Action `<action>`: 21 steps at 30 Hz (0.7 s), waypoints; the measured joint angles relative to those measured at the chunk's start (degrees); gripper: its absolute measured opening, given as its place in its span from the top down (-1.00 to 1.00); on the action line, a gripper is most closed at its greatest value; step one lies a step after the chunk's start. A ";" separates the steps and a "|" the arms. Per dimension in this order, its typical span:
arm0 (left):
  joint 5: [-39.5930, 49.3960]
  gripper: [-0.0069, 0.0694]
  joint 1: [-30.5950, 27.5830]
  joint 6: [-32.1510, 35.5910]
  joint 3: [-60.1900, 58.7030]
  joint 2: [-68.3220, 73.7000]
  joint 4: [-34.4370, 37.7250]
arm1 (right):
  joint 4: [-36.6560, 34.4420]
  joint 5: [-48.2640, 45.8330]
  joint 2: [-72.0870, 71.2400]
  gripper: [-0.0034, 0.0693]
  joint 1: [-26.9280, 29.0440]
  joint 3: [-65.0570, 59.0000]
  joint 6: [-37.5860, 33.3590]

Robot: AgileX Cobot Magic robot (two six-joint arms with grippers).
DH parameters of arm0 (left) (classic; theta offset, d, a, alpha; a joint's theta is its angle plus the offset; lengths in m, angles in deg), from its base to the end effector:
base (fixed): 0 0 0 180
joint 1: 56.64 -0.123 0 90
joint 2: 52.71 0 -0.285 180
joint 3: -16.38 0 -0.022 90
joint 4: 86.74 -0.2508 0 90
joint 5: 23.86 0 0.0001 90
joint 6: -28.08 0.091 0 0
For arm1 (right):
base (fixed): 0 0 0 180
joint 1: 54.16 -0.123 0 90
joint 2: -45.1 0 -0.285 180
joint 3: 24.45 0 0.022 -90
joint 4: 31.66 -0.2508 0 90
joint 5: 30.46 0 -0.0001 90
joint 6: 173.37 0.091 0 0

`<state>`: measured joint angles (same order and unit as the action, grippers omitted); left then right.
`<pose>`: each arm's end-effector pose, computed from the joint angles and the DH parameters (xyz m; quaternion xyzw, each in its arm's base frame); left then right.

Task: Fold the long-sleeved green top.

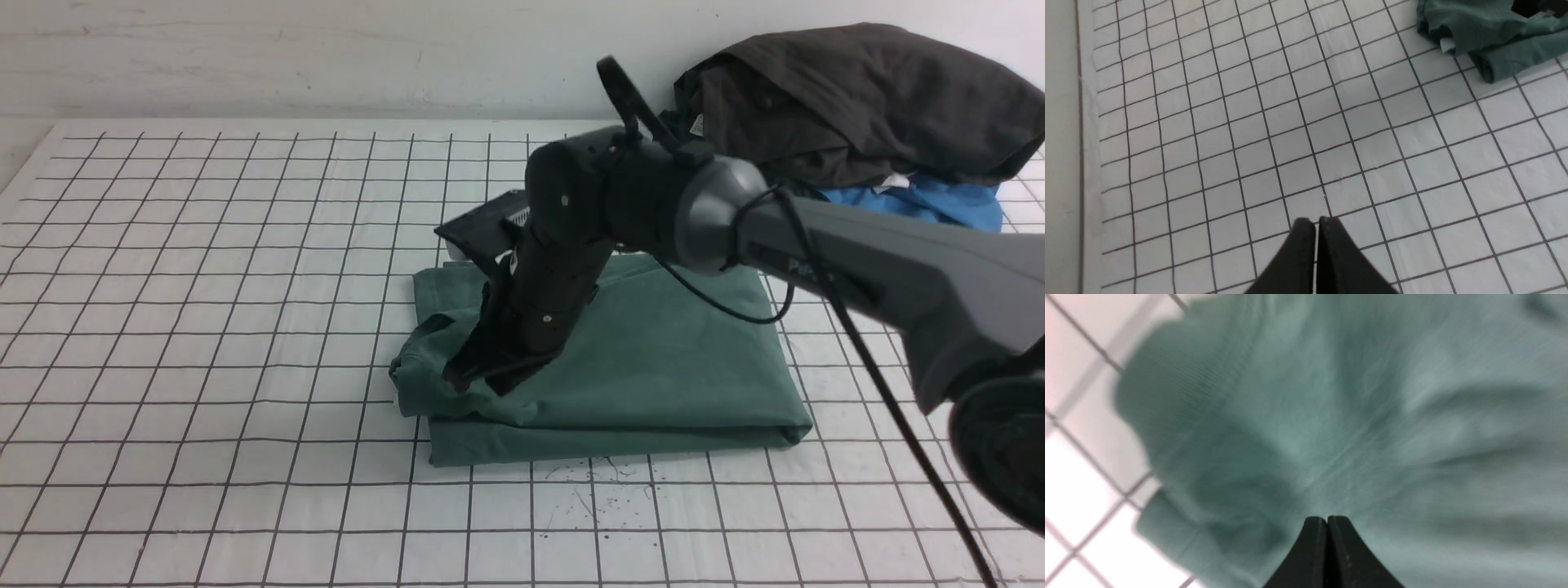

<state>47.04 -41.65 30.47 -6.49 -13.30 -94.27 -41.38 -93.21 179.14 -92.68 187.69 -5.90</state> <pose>0.0585 -0.0040 0.3784 0.1335 0.9059 0.0216 0.4012 0.3610 0.3048 0.2110 -0.3999 0.9033 0.1077 0.1117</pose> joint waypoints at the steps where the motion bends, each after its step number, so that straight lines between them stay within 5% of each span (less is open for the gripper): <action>1: -0.18 0.84 0.00 -0.25 -0.94 -1.47 0.00 | 0.12 0.00 -0.55 0.94 0.00 0.00 0.00; 8: -6.84 0.84 0.00 -6.20 -15.16 -19.86 0.35 | 1.87 0.49 -11.99 0.94 0.96 0.00 0.00; 21: -16.98 0.84 0.00 -5.37 -21.79 -23.26 1.27 | 2.25 7.74 -32.05 0.94 1.03 -6.96 0.00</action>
<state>30.07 -41.65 25.10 -28.28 -36.56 -93.00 -39.13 -85.47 147.09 -91.65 180.73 -5.90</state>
